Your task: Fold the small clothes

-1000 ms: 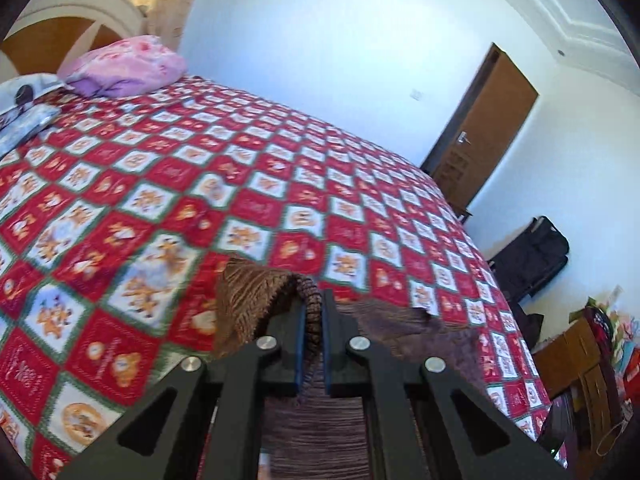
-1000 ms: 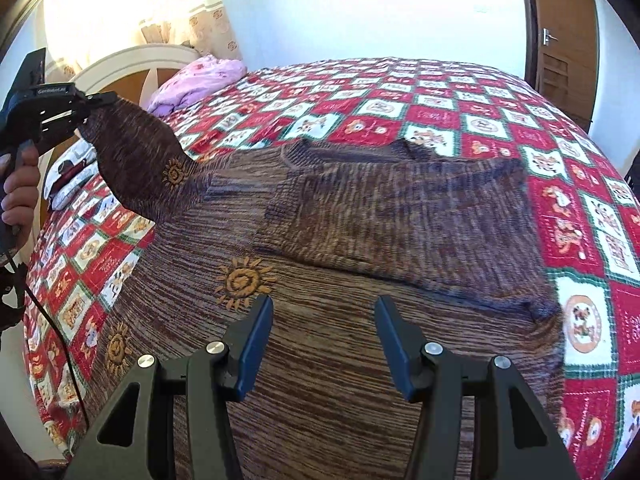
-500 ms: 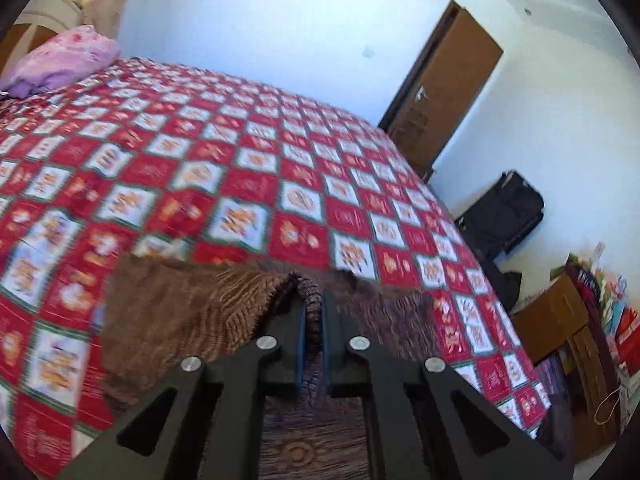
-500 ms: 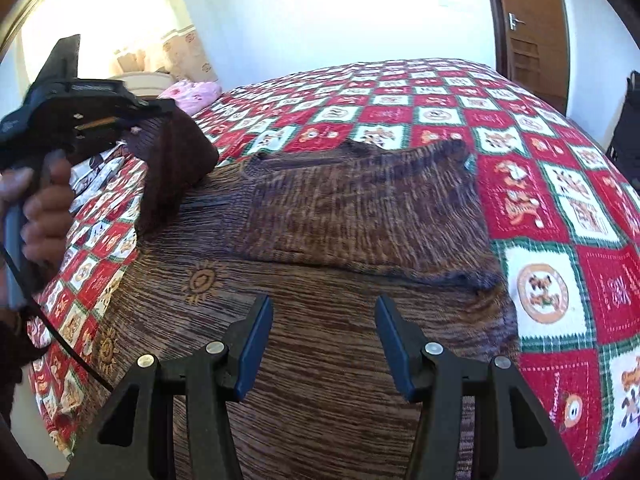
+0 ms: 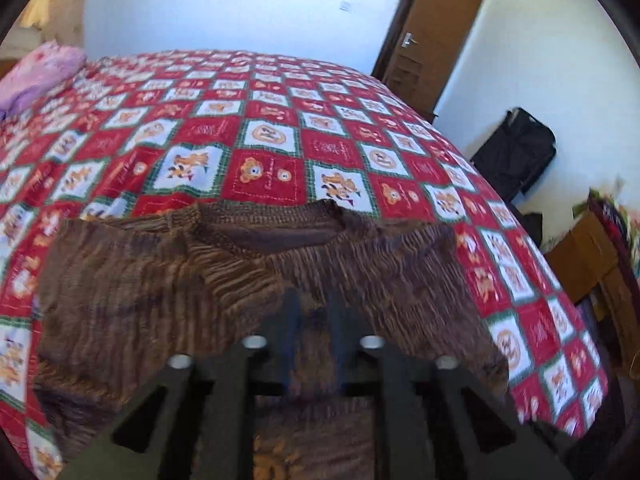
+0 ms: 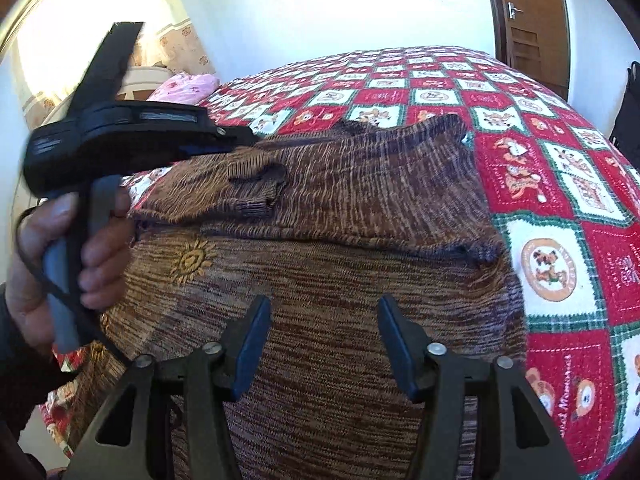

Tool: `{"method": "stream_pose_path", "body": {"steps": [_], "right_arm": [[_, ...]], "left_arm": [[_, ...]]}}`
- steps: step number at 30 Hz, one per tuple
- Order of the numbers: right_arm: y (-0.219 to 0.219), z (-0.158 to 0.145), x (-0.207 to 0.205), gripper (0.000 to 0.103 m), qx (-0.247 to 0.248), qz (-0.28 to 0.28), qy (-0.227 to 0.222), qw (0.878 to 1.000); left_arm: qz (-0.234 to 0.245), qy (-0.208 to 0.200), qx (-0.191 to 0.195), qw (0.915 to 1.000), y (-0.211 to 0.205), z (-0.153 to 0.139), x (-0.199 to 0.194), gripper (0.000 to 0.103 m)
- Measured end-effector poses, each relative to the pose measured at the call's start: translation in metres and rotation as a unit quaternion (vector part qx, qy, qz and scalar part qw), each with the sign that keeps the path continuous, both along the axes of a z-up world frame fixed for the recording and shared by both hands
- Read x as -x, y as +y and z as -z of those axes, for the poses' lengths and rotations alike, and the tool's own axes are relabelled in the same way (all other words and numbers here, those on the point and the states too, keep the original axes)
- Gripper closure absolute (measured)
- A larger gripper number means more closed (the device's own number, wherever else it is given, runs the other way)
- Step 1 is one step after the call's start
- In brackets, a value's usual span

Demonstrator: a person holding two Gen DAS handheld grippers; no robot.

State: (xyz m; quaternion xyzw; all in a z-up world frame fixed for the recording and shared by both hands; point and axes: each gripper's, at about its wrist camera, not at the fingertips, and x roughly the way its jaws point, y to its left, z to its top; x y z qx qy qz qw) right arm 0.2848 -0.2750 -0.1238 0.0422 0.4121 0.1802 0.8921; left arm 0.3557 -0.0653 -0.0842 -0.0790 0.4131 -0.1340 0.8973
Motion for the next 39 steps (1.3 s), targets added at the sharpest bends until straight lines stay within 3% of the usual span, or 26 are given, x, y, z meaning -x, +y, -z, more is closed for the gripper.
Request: {"method": "stream_pose_path", "body": {"steps": [2,3,7,11,14,16,21,25,27,30,33,39], "right_arm": [[0.001,0.002,0.001,0.040,-0.002,-0.003,0.004,1.000],[0.002,0.003,0.001,0.040,-0.001,-0.005,0.005,1.000],[0.002,-0.002,0.000,0.040,-0.011,-0.011,0.013,1.000],[0.011,-0.019,-0.016,0.040,-0.005,-0.027,0.020,0.999],[0.032,-0.033,-0.038,0.040,0.029,-0.049,0.017,0.998],[0.046,-0.039,-0.059,0.040,0.044,-0.048,0.020,0.998],[0.094,-0.038,-0.103,0.040,0.063,-0.058,0.026,0.996],[0.130,-0.018,-0.130,0.040,0.080,-0.079,0.050,0.992],[0.139,-0.007,-0.145,0.040,0.127,-0.060,0.041,0.989],[0.105,-0.003,-0.178,0.040,0.141,0.043,0.028,0.989],[0.063,0.003,-0.196,0.040,0.119,0.111,0.058,0.985],[0.046,-0.017,-0.167,0.040,0.040,0.058,0.051,0.996]], "left_arm": [[0.001,-0.027,-0.018,0.9995,0.011,-0.008,0.016,0.044],[-0.006,-0.041,-0.030,0.9987,0.022,-0.012,0.025,0.038],[-0.055,-0.063,-0.097,0.9917,0.077,-0.011,0.041,0.035],[-0.143,-0.050,-0.188,0.9704,0.135,0.013,0.034,0.033],[-0.151,0.010,-0.179,0.9723,0.159,0.042,0.023,0.033],[-0.143,0.024,-0.173,0.9741,0.159,0.053,0.024,0.033],[-0.127,-0.006,-0.195,0.9725,0.144,0.060,0.038,0.032],[-0.125,-0.017,-0.184,0.9748,0.147,0.061,0.042,0.032],[-0.129,-0.017,-0.174,0.9761,0.150,0.062,0.041,0.030],[-0.129,-0.021,-0.168,0.9771,0.151,0.063,0.042,0.030],[-0.130,-0.026,-0.170,0.9765,0.150,0.063,0.044,0.028],[-0.132,-0.021,-0.149,0.9797,0.156,0.065,0.044,0.027]]}}
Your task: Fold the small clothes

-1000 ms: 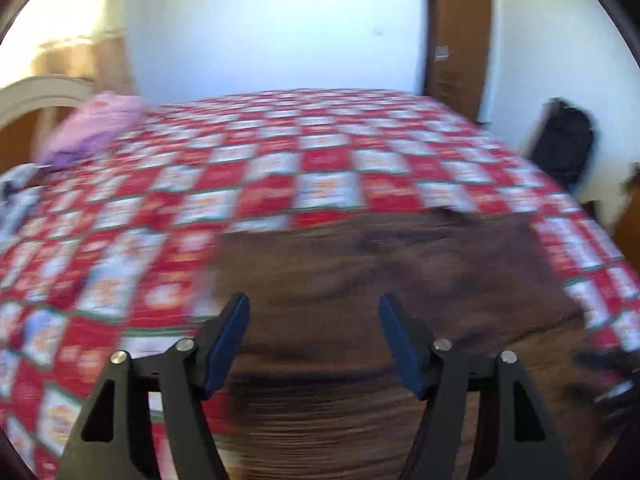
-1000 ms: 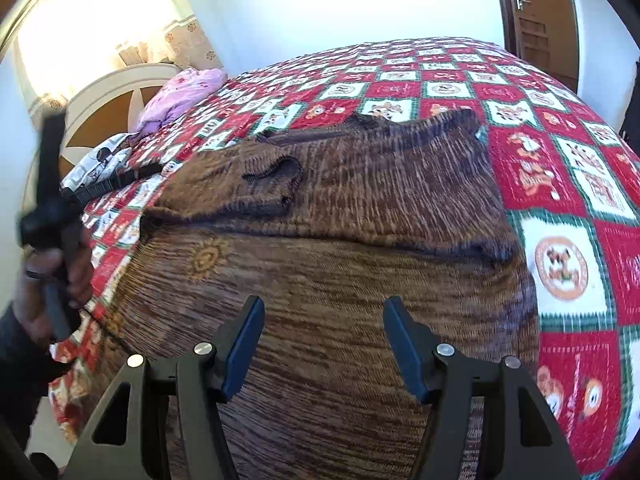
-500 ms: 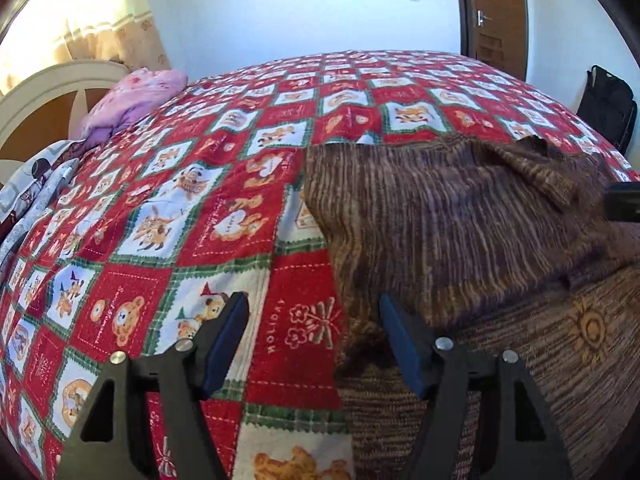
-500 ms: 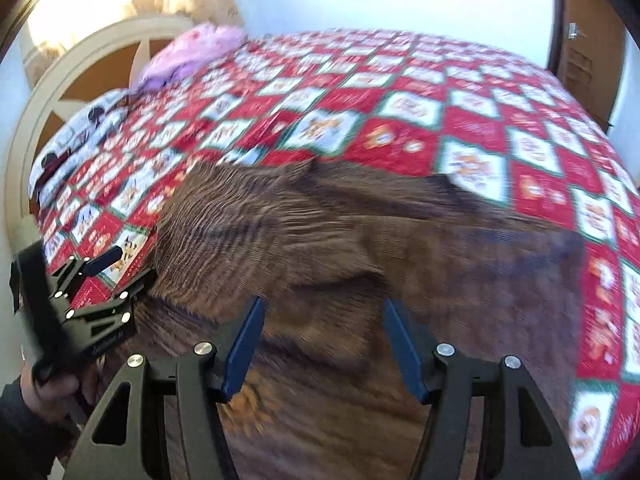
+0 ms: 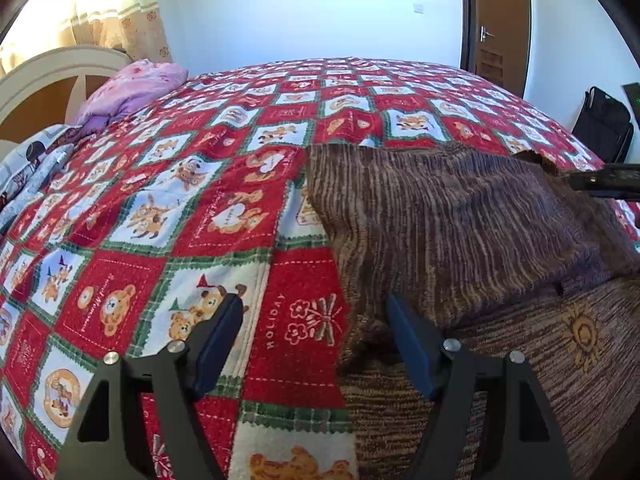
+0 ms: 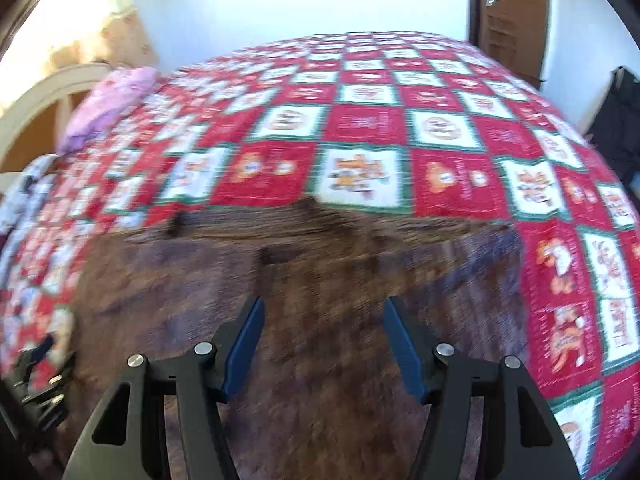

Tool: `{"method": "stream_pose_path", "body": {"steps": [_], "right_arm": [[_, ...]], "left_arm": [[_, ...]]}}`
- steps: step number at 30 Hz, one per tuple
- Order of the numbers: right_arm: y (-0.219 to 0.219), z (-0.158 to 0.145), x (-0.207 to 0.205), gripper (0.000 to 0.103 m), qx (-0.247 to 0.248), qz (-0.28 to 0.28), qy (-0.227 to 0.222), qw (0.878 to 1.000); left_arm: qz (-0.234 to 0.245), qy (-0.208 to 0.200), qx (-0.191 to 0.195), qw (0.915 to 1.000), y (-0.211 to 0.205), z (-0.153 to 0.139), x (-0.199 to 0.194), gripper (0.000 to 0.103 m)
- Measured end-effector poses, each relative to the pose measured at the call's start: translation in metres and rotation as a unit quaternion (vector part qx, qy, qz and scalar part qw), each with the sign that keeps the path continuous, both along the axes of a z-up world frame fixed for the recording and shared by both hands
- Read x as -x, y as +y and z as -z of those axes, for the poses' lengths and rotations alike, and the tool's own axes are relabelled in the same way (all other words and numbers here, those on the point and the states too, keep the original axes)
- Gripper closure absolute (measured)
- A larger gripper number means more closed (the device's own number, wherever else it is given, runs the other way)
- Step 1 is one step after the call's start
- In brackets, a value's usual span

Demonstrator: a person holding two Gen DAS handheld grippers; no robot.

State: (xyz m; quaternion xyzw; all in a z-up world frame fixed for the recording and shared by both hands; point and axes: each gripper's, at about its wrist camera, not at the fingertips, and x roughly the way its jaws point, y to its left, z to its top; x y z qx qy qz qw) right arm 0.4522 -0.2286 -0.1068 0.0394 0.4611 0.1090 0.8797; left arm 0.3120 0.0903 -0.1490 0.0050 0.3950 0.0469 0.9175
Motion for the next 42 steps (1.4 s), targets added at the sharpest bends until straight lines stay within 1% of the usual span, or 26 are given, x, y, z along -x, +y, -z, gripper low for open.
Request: {"method": "stream_pose_path", "body": {"steps": [2,4,5,6,7,8,9,10,11,12,17,20,22,26,27,28,29,30,31,33,34,36,38,40,41,42], "right_arm": [[0.007,0.001,0.006,0.040,-0.044,-0.017,0.025,0.999],[0.019,0.009,0.019,0.042,-0.074,-0.041,0.053,0.995],[0.025,0.013,0.024,0.048,-0.072,-0.052,0.063,0.994],[0.033,0.019,0.030,0.055,-0.056,-0.060,0.072,0.994],[0.040,0.024,0.035,0.057,-0.037,-0.060,0.072,0.995],[0.043,0.025,0.040,0.064,-0.030,-0.061,0.064,0.996],[0.048,0.024,0.043,0.080,-0.030,-0.070,0.058,0.995],[0.049,0.024,0.045,0.086,-0.038,-0.074,0.059,0.995],[0.049,0.023,0.047,0.096,-0.043,-0.071,0.058,0.995],[0.050,0.020,0.049,0.100,-0.039,-0.070,0.050,0.996],[0.046,0.001,0.062,0.100,-0.006,-0.068,0.013,0.998],[0.038,0.006,0.060,0.101,0.032,-0.055,0.006,0.998],[0.030,0.014,0.056,0.101,0.042,-0.041,0.012,0.998],[0.026,0.020,0.056,0.099,0.042,-0.051,0.010,0.998],[0.026,0.017,0.058,0.096,0.042,-0.050,0.007,0.998],[0.027,0.012,0.060,0.092,0.048,-0.047,-0.001,0.998],[0.030,0.007,0.064,0.071,0.052,-0.046,-0.014,0.997],[0.033,0.001,0.068,0.038,0.051,-0.050,-0.030,0.997],[0.036,-0.006,0.073,0.028,0.041,-0.057,-0.045,0.997],[0.043,-0.016,0.078,0.027,0.015,-0.076,-0.066,0.995],[0.051,-0.018,0.079,0.027,0.017,-0.088,-0.069,0.994],[0.063,-0.017,0.079,0.027,0.021,-0.105,-0.071,0.992],[0.072,-0.008,0.075,0.028,0.009,-0.119,-0.059,0.991],[0.075,0.008,0.066,0.040,0.021,-0.115,-0.034,0.993],[0.073,0.023,0.059,0.047,0.033,-0.103,-0.009,0.994],[0.069,0.032,0.056,0.047,0.033,-0.098,0.003,0.995]], "left_arm": [[-0.002,0.000,0.006,1.0000,0.002,0.000,0.000,0.024],[-0.004,0.001,0.012,0.9999,0.003,0.000,0.000,0.022],[-0.004,0.001,0.015,0.9999,0.004,0.000,0.000,0.022],[-0.004,0.001,0.016,0.9999,0.004,0.000,0.000,0.022],[-0.004,0.000,0.017,0.9998,0.004,0.000,0.000,0.022],[-0.004,0.000,0.016,0.9999,0.004,0.000,0.000,0.022],[-0.003,0.000,0.016,0.9999,0.004,0.000,0.000,0.022],[-0.003,-0.001,0.015,0.9999,0.004,0.000,0.000,0.022],[-0.003,-0.001,0.015,0.9999,0.004,0.000,0.001,0.019],[-0.002,-0.002,0.015,0.9999,0.004,-0.001,0.001,0.017],[0.014,-0.010,0.049,0.9986,0.009,-0.002,0.005,0.015],[0.014,-0.017,0.072,0.9971,0.015,-0.004,0.008,0.004],[0.020,-0.017,0.075,0.9968,0.013,-0.003,0.007,0.003],[0.027,-0.003,0.060,0.9978,0.007,-0.001,0.003,0.003],[0.026,0.000,0.057,0.9981,0.006,0.000,0.002,0.003],[0.024,0.002,0.055,0.9982,0.006,0.000,0.002,0.003],[0.022,0.002,0.053,0.9983,0.005,0.001,0.002,0.003],[0.022,0.002,0.053,0.9984,0.005,0.000,0.002,0.003],[0.021,0.002,0.051,0.9984,0.005,0.000,0.003,0.003],[0.020,0.001,0.047,0.9987,0.004,0.001,0.003,0.002],[0.020,0.001,0.046,0.9988,0.004,0.000,0.003,0.002],[0.019,0.000,0.042,0.9990,0.003,0.000,0.003,0.002],[0.017,-0.001,0.039,0.9991,0.003,0.000,0.004,0.002],[0.017,-0.001,0.038,0.9992,0.003,0.000,0.004,0.001],[0.016,-0.001,0.037,0.9992,0.003,0.000,0.004,0.001],[0.015,-0.001,0.036,0.9992,0.004,0.001,0.003,0.000]]}}
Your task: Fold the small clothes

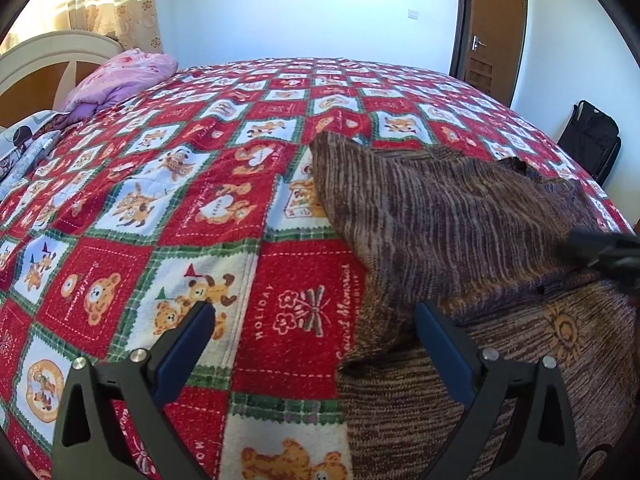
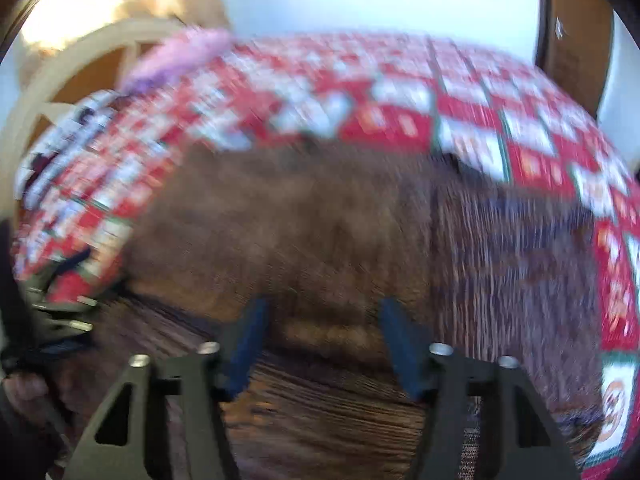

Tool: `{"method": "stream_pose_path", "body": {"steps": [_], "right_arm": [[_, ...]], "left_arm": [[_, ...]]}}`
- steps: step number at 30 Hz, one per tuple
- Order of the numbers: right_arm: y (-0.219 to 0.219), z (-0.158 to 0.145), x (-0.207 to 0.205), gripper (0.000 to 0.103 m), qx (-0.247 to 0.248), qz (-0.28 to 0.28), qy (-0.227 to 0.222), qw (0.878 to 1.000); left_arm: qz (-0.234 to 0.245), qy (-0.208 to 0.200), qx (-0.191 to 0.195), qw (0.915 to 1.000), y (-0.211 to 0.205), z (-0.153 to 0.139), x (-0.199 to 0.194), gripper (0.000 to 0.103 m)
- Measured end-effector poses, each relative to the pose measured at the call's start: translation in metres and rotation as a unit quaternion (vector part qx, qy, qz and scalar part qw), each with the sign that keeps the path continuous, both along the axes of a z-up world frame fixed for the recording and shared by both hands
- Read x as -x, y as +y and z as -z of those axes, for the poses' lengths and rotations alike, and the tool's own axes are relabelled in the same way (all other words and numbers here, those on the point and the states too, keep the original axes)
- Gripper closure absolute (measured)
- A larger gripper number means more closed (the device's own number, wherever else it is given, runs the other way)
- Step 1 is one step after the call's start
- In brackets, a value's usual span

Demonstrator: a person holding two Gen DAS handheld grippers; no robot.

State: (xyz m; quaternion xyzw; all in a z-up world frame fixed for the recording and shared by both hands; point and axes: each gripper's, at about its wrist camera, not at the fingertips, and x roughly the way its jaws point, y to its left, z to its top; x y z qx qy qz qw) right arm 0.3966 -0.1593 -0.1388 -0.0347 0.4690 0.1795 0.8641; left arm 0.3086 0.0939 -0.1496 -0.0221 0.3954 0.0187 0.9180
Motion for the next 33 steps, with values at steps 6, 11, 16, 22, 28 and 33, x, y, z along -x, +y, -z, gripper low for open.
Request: {"method": "stream_pose_path", "body": {"steps": [6,11,16,22,28,33], "right_arm": [[-0.002,0.000,0.010,0.047,0.001,-0.003,-0.032,0.999],[-0.013,-0.006,0.020,0.046,-0.009,0.011,-0.029,0.999],[-0.027,-0.017,0.036,0.044,-0.003,0.016,-0.034,0.999],[-0.046,-0.027,0.062,0.044,-0.012,0.024,-0.052,0.998],[-0.056,-0.030,0.083,0.038,-0.015,0.027,-0.057,0.998],[-0.060,-0.029,0.100,0.037,-0.017,0.023,-0.053,0.998]], "left_arm": [[-0.001,0.001,-0.003,1.0000,-0.001,0.000,-0.001,0.000],[-0.003,0.011,-0.012,0.9999,-0.004,-0.001,0.001,0.000],[-0.007,0.010,-0.015,0.9998,-0.004,-0.008,0.012,0.000],[-0.017,-0.027,-0.016,0.9994,-0.007,-0.026,0.031,0.000],[-0.009,-0.048,-0.022,0.9986,-0.022,-0.040,0.053,0.000],[0.000,-0.059,-0.026,0.9979,-0.034,-0.050,0.074,0.000]]}}
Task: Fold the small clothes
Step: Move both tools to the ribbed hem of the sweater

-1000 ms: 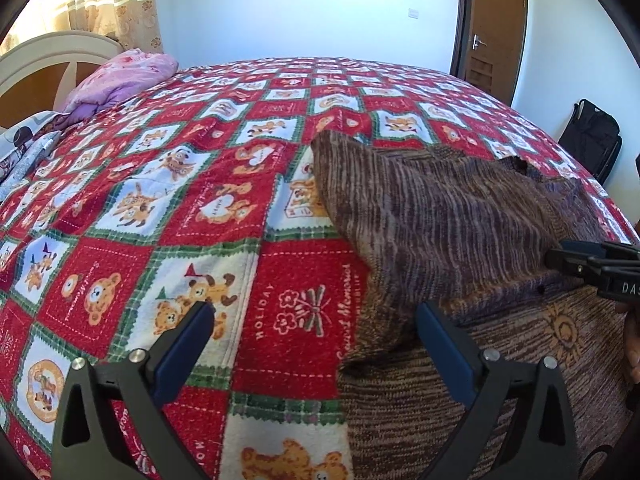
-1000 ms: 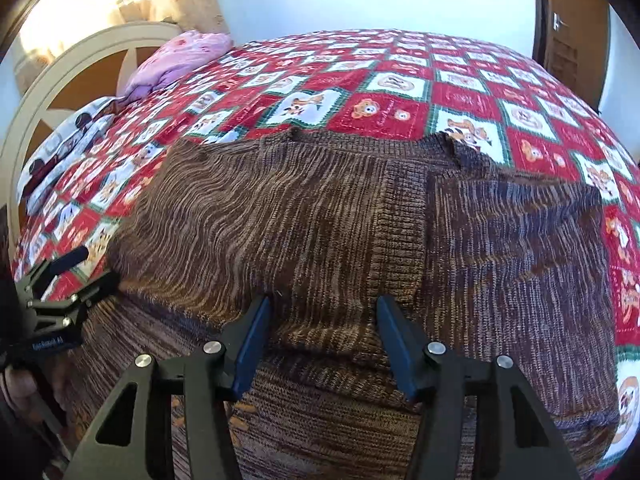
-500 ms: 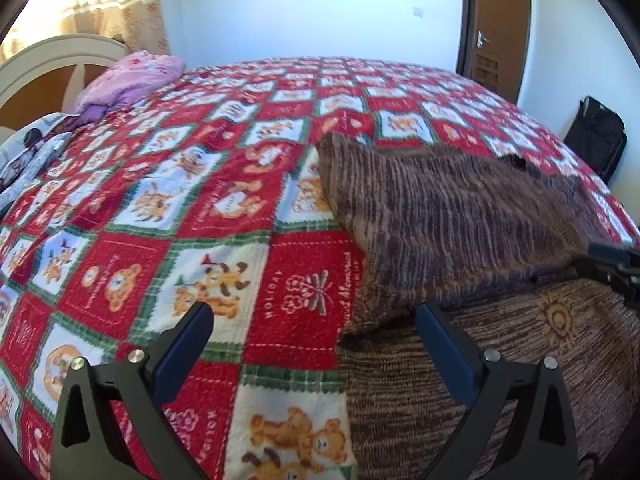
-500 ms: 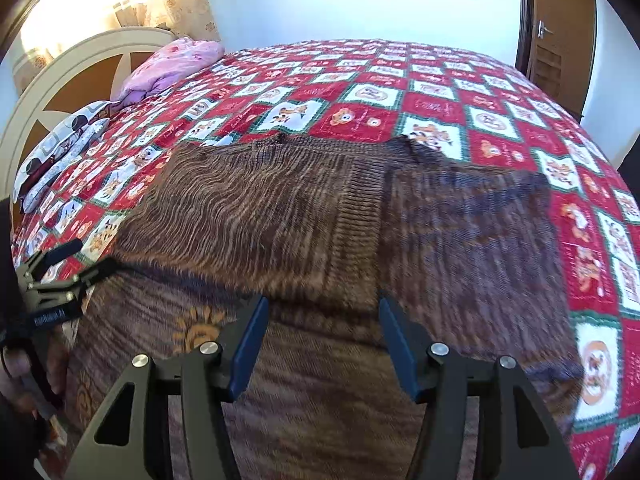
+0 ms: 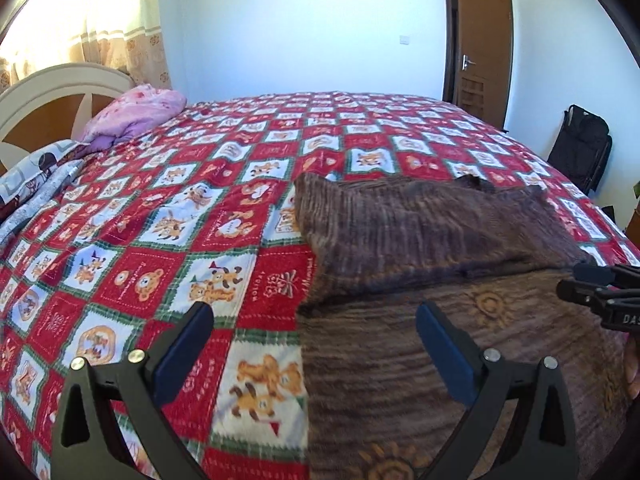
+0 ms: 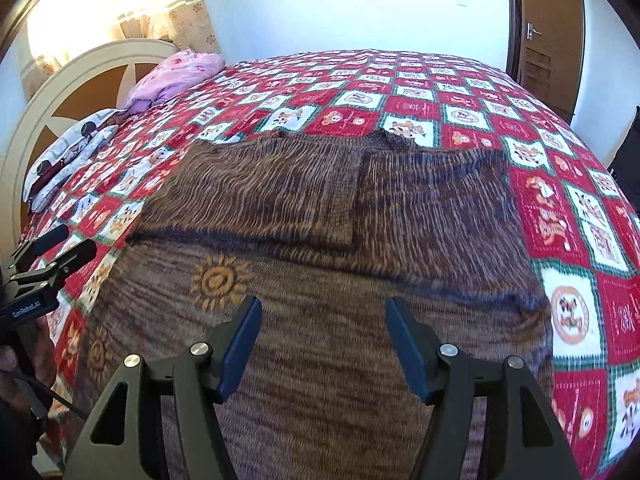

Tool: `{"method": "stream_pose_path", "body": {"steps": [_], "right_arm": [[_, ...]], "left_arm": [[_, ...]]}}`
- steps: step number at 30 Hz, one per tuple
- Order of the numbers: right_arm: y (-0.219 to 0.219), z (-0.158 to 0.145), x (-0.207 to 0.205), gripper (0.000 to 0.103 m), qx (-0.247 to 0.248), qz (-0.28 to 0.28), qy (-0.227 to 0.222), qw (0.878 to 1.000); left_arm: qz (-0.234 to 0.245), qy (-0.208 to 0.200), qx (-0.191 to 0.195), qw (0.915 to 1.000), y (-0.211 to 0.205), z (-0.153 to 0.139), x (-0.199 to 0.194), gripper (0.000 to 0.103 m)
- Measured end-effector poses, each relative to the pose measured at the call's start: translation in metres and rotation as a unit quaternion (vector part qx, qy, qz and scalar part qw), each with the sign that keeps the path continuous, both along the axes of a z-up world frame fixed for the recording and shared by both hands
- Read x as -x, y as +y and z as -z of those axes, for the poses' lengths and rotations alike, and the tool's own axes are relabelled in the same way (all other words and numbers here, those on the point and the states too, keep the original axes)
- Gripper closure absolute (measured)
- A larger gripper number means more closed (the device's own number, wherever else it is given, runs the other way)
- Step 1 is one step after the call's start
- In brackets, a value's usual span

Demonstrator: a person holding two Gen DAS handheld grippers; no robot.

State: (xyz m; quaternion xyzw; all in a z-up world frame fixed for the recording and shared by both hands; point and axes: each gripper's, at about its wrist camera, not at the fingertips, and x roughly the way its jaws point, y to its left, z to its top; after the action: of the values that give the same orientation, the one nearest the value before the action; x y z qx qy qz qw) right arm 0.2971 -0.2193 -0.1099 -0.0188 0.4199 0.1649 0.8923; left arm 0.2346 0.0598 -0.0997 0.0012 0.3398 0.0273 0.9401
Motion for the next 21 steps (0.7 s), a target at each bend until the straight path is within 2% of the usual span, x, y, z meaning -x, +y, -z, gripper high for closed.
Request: {"method": "stream_pose_path", "body": {"steps": [7,21], "right_arm": [[-0.006,-0.003,0.033,0.037,-0.005,-0.006,-0.001,1.000],[-0.008,-0.010,0.086,0.037,-0.009,-0.008,-0.021,1.000]], "left_arm": [[0.009,-0.019,-0.005,0.9998,-0.009,-0.014,0.036,0.000],[0.027,-0.029,-0.016,0.9991,-0.024,-0.026,0.089,0.000]]}}
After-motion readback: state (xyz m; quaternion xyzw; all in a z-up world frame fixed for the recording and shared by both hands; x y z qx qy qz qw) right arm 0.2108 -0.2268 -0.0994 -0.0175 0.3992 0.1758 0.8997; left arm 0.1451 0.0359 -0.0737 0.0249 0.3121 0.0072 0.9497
